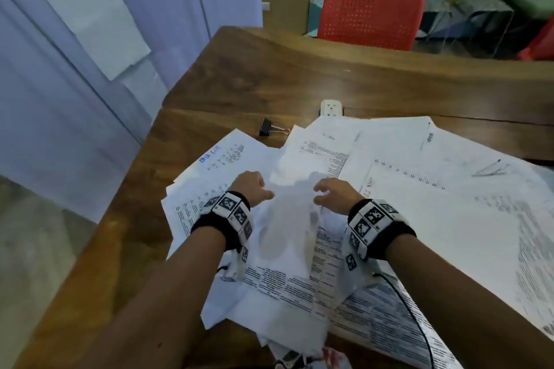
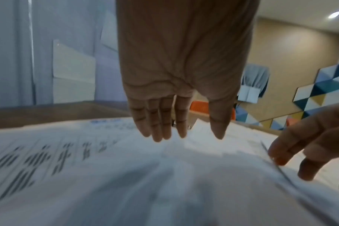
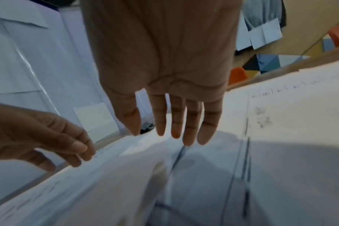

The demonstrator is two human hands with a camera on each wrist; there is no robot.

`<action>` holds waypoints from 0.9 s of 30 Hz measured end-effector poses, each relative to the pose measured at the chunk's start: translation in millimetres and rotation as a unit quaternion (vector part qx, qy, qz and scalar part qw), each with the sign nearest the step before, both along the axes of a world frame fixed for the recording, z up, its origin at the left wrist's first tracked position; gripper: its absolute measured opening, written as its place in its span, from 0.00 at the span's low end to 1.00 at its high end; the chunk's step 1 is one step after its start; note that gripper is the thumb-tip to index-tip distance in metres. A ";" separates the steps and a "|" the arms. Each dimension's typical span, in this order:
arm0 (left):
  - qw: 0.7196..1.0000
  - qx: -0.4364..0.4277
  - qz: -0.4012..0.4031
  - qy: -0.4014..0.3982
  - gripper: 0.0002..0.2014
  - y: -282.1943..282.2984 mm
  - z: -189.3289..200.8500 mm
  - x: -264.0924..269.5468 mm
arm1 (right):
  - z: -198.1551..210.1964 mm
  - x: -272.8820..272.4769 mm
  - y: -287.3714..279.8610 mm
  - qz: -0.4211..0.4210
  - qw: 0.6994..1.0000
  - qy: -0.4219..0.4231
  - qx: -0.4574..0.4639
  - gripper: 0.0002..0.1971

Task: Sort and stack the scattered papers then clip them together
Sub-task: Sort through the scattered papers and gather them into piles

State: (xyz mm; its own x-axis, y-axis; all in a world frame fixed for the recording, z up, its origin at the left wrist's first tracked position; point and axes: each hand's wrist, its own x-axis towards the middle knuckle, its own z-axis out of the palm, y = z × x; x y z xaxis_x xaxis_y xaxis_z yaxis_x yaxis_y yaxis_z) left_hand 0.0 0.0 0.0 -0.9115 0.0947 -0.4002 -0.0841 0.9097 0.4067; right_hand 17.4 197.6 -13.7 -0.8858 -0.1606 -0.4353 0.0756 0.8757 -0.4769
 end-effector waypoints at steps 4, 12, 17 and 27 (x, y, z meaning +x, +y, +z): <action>0.986 -0.138 0.061 -0.075 0.41 -14.2 -29.7 4.9 | -14.5 10.8 -8.2 -0.098 0.995 -0.020 0.007 0.26; 0.962 -0.181 0.185 -0.090 0.55 -18.9 -48.3 -1.4 | -30.0 19.0 -23.9 -0.219 0.972 -0.087 0.001 0.32; 0.966 -0.058 0.244 -0.058 0.36 -8.2 -35.7 -1.1 | -29.9 20.7 -22.9 -0.207 0.975 -0.083 -0.025 0.08; 0.946 0.130 0.245 0.167 0.19 6.8 26.7 -11.4 | -8.8 57.7 22.9 -0.122 0.990 0.037 0.052 0.39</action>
State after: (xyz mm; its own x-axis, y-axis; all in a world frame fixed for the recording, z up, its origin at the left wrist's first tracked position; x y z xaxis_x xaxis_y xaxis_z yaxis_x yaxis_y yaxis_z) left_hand -11.4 6.8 26.7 -0.9433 -0.3158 -0.1023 -0.2960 0.6607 0.6898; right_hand 75.1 220.5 -22.5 -0.9231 0.1050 -0.3699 0.2596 0.8798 -0.3982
